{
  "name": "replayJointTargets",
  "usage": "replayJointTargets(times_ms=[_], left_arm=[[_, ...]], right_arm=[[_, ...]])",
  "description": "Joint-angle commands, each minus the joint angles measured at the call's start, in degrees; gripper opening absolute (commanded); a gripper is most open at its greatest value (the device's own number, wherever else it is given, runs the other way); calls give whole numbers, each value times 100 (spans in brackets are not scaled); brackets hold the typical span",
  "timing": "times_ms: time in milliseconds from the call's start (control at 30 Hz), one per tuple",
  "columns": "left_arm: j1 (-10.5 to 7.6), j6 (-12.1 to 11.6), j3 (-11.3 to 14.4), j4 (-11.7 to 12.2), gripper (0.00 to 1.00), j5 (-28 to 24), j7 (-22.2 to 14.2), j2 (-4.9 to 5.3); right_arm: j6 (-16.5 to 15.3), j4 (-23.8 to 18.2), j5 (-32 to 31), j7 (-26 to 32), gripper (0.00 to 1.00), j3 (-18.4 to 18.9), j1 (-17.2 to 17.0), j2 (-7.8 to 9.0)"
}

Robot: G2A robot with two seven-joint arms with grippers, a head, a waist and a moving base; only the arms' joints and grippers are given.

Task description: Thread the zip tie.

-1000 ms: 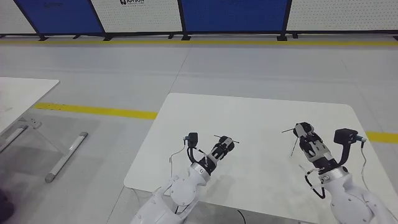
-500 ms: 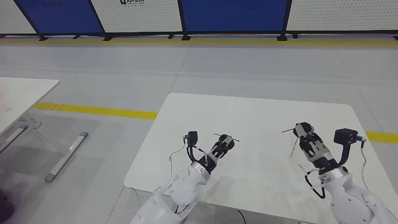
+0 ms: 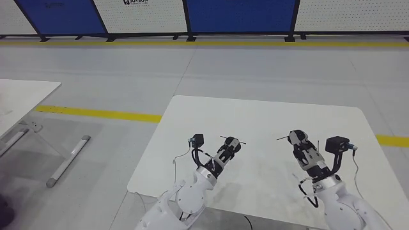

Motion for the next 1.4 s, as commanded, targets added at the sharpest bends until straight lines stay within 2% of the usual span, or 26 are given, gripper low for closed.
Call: replayJointTargets(times_ms=[0,133,200,267,533,567,1033,1167,1367], left_arm=[[0,0,0,0,0,0,0,0],[0,0,0,0,0,0,0,0],[0,0,0,0,0,0,0,0],[0,0,0,0,0,0,0,0],[0,0,0,0,0,0,0,0],[0,0,0,0,0,0,0,0],[0,0,0,0,0,0,0,0],[0,0,0,0,0,0,0,0],[0,0,0,0,0,0,0,0]], right_arm=[[1,0,-1,-1,0,0,0,0],[11,6,29,-26,0,-30,-24,-12],[-119,77,417,-85,0,-135,-27,-57],[-147,195,465,-145,0,-231,24,-91],[186,488,383,-893,0,-765,228,-300],[338,510,318,-891,0,-820,228,-321],[339,509,322,-883,0,-825,222,-323],[457,553,270,-1137,0,-986,206,-399],[584,885,132,-1407,0,-1382,383,-558]])
